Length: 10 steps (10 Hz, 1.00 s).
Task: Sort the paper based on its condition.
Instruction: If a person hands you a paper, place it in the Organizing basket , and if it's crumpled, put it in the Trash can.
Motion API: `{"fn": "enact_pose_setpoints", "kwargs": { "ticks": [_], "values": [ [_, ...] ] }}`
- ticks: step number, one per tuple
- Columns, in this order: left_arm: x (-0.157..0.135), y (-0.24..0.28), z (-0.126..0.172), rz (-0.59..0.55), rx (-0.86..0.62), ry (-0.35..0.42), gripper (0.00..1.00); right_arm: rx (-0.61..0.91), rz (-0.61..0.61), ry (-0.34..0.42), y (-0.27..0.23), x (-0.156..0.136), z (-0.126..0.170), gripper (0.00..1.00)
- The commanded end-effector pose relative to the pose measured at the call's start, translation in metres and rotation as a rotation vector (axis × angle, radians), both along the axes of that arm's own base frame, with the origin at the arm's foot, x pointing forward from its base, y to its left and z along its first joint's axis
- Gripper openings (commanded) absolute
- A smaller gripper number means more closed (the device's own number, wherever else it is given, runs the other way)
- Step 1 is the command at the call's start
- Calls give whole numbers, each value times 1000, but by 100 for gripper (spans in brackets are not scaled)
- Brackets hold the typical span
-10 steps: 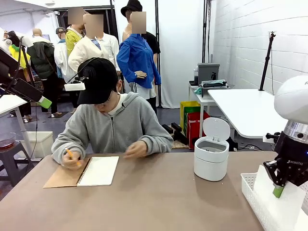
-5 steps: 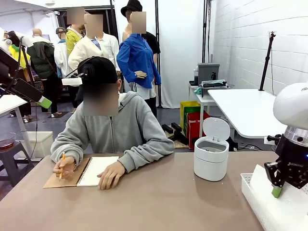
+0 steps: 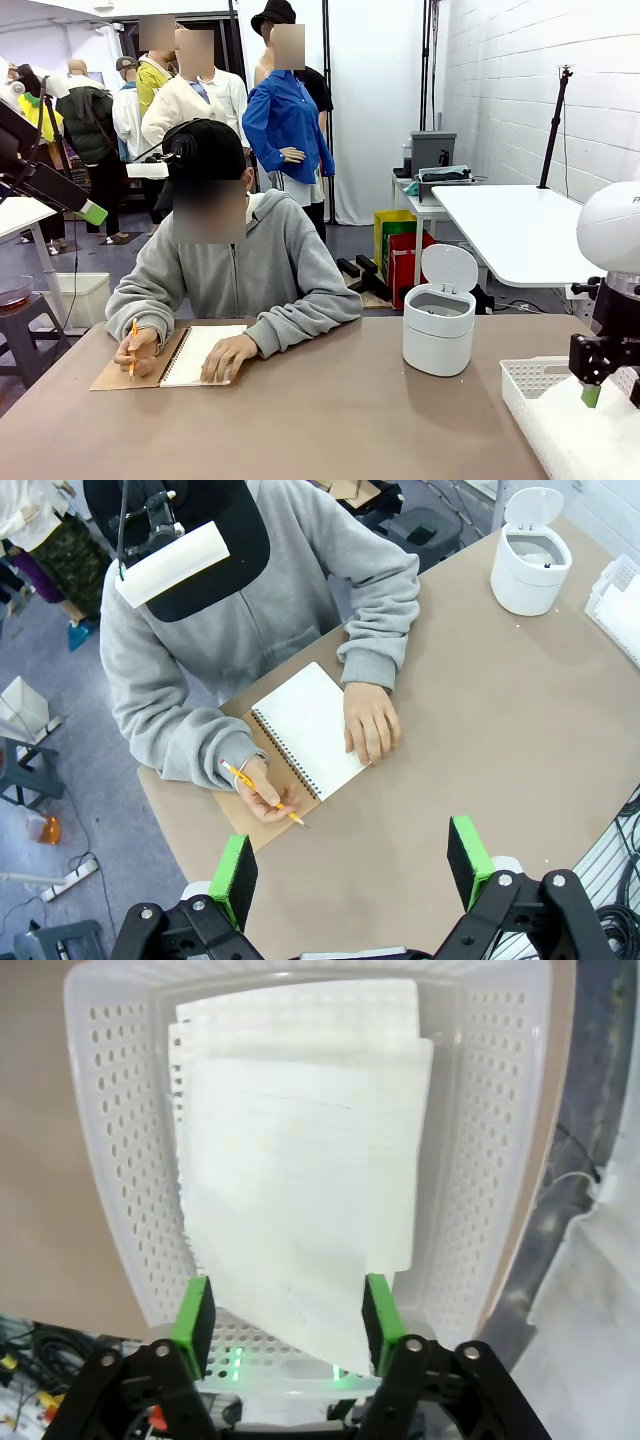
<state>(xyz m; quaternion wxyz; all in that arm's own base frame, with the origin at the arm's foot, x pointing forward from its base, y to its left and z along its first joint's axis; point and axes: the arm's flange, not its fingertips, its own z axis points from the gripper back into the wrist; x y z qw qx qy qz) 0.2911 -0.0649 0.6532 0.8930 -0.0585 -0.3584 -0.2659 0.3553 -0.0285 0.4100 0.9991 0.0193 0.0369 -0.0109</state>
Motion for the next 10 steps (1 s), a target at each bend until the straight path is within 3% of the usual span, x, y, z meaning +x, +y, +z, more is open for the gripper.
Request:
{"fn": "enact_pose_setpoints", "kwargs": {
  "ticks": [1,4,8,10],
  "values": [
    [0,0,0,1,-1,-3,100,-72,-5,-40,1,-6,5,100],
    [0,0,0,1,-1,-3,100,-104,53,-88,5,-3,31,100],
    [0,0,0,1,-1,-3,100,-20,131,-149,20,-10,64,100],
    [0,0,0,1,-1,-3,100,-76,87,-134,14,-4,54,100]
  ]
}}
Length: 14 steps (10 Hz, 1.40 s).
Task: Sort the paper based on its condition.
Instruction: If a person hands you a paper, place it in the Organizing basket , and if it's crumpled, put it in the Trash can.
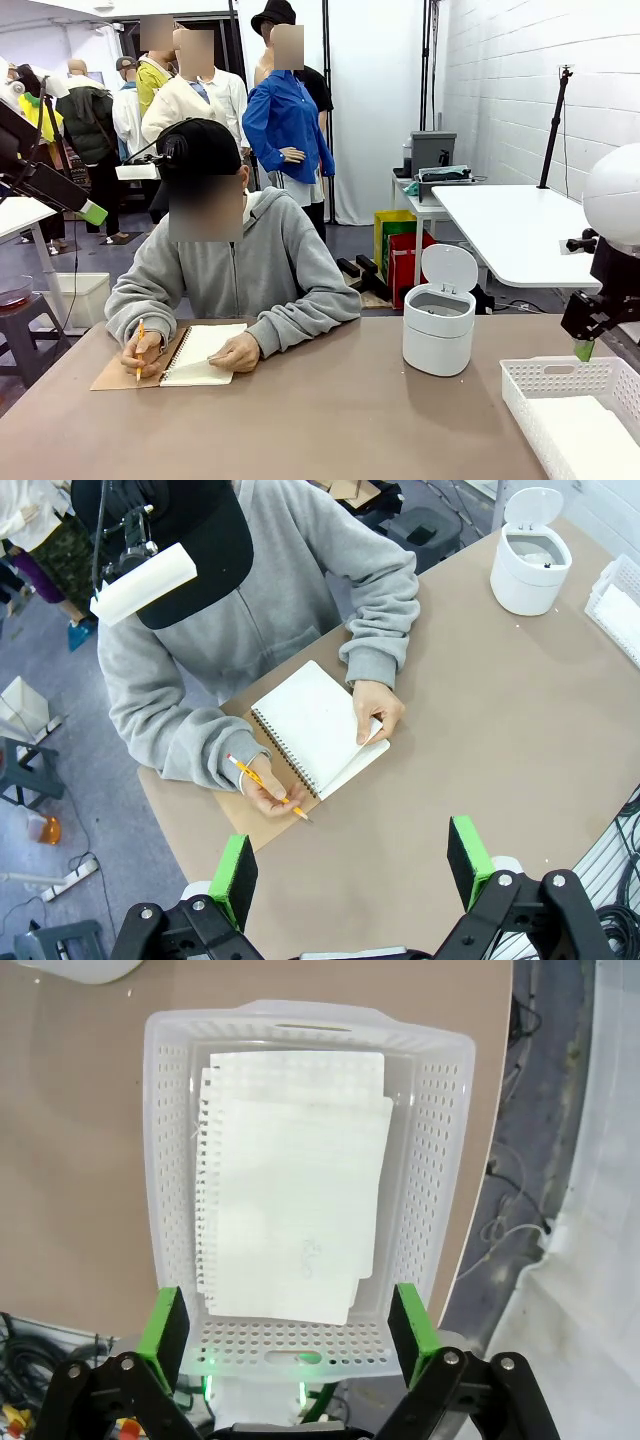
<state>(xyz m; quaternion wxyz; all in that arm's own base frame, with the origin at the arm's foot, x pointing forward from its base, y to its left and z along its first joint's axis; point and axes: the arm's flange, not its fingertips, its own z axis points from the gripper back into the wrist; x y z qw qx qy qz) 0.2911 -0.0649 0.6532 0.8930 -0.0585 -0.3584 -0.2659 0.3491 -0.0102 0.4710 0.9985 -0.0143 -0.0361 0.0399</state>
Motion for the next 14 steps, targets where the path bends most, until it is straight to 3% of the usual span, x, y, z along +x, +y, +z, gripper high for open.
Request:
{"fn": "enact_pose_setpoints", "kwargs": {
  "ticks": [1,2,4,7,10,14],
  "values": [
    [0,0,0,1,-1,-3,100,-11,-16,12,-4,2,-7,100],
    [0,0,0,1,-1,-3,100,0,0,0,0,0,0,100],
    [0,0,0,1,-1,-3,100,82,221,70,37,-13,7,100],
    [0,0,0,1,-1,-3,100,191,481,84,103,-19,30,100],
    [0,0,0,1,-1,-3,100,340,729,-115,170,-19,62,100],
    [0,0,0,1,-1,-3,100,388,799,-342,226,-9,103,100]
  ]
}}
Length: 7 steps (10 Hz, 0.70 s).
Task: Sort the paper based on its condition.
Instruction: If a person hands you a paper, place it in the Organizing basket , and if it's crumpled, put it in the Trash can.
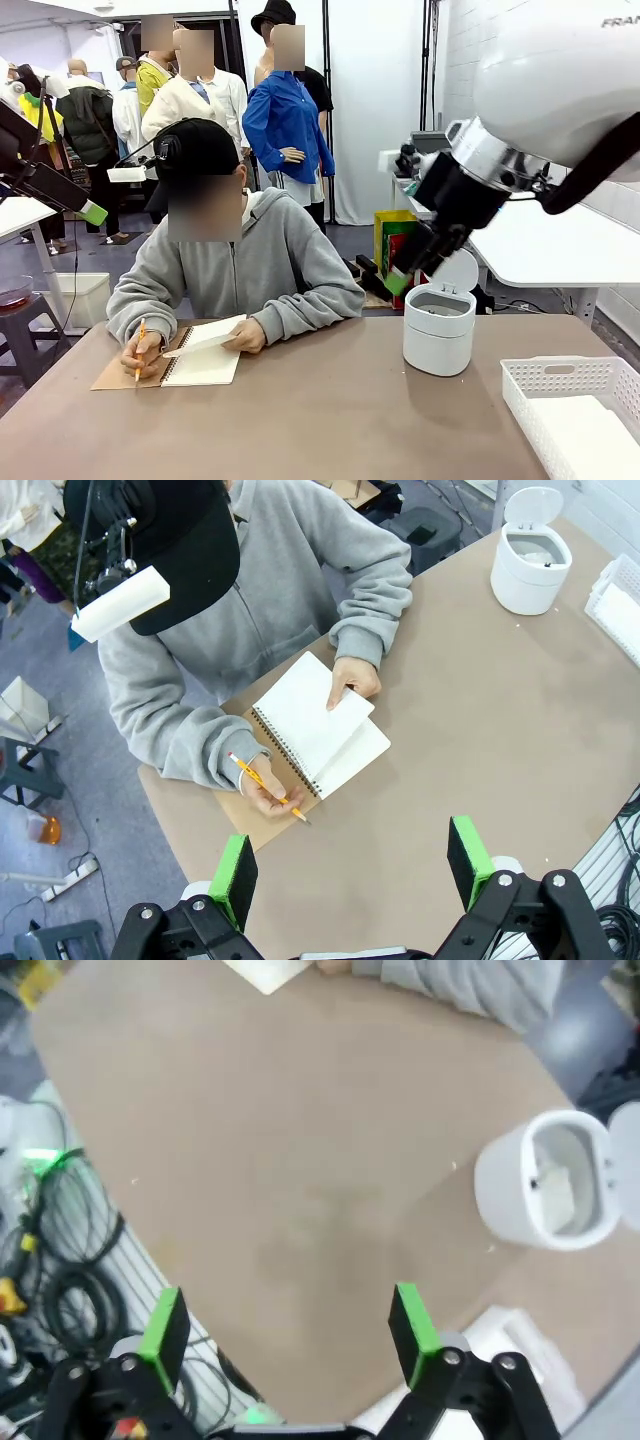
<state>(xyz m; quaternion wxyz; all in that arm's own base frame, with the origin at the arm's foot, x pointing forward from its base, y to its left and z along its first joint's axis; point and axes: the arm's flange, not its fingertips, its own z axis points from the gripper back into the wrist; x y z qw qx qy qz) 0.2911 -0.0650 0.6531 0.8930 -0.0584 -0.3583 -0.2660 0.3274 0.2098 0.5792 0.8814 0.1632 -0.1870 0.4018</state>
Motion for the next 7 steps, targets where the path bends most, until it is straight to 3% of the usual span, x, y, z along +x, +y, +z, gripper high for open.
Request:
{"fn": "enact_pose_setpoints", "kwargs": {
  "ticks": [1,3,7],
  "values": [
    [0,0,0,1,-1,-3,100,69,14,-73,13,17,3,100],
    [0,0,0,1,-1,-3,100,161,-24,-120,23,26,17,100],
    [0,0,0,1,-1,-3,100,225,-44,-144,30,41,40,100]
  ]
}}
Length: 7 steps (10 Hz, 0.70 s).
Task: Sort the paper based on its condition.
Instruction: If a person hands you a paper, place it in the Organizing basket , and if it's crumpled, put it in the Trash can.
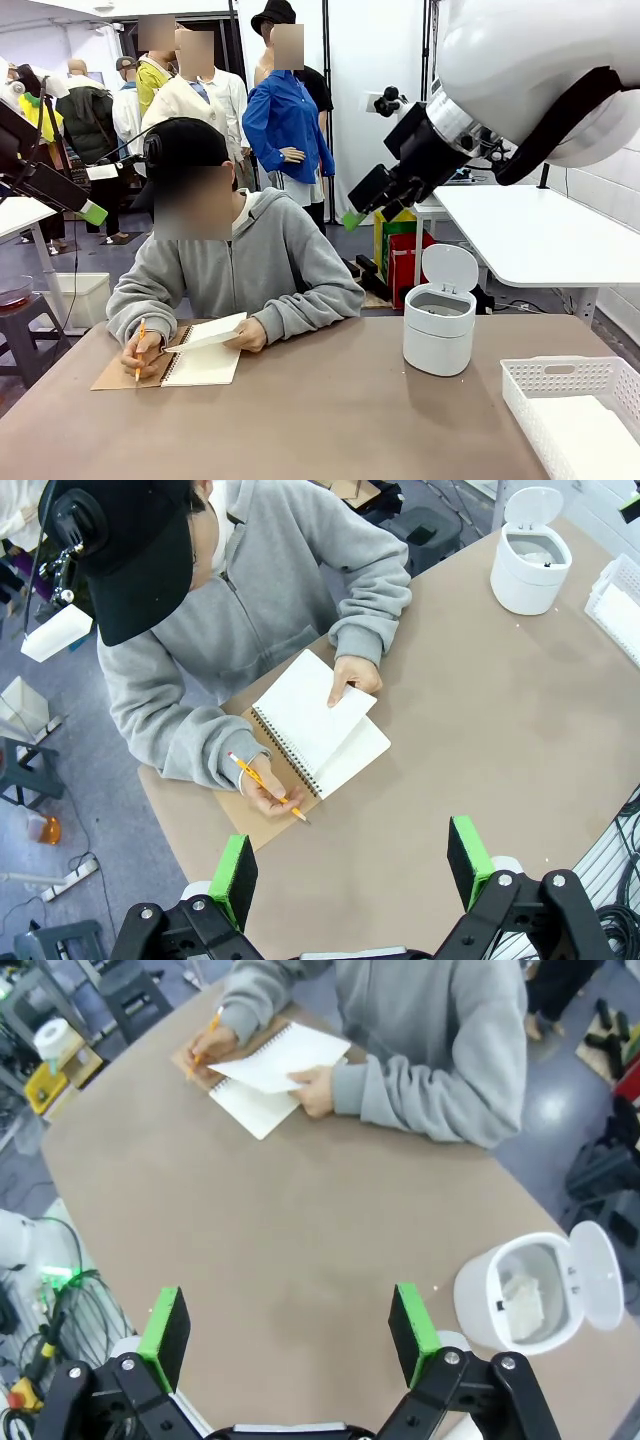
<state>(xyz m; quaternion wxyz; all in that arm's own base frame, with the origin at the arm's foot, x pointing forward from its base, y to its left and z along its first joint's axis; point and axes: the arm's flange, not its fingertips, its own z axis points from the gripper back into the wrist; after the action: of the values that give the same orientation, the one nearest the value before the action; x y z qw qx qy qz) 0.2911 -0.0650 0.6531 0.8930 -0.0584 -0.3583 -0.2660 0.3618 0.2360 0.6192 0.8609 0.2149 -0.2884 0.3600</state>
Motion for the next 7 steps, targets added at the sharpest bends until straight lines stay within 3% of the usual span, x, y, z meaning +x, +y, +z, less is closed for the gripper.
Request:
{"fn": "enact_pose_setpoints", "kwargs": {
  "ticks": [1,4,5,7],
  "values": [
    [0,0,0,1,-1,-3,100,23,29,-30,8,7,5,100],
    [0,0,0,1,-1,-3,100,16,25,-57,11,7,15,100],
    [0,0,0,1,-1,-3,100,-23,45,-55,7,9,2,100],
    [0,0,0,1,-1,-3,100,15,12,-33,9,2,19,100]
  ]
}}
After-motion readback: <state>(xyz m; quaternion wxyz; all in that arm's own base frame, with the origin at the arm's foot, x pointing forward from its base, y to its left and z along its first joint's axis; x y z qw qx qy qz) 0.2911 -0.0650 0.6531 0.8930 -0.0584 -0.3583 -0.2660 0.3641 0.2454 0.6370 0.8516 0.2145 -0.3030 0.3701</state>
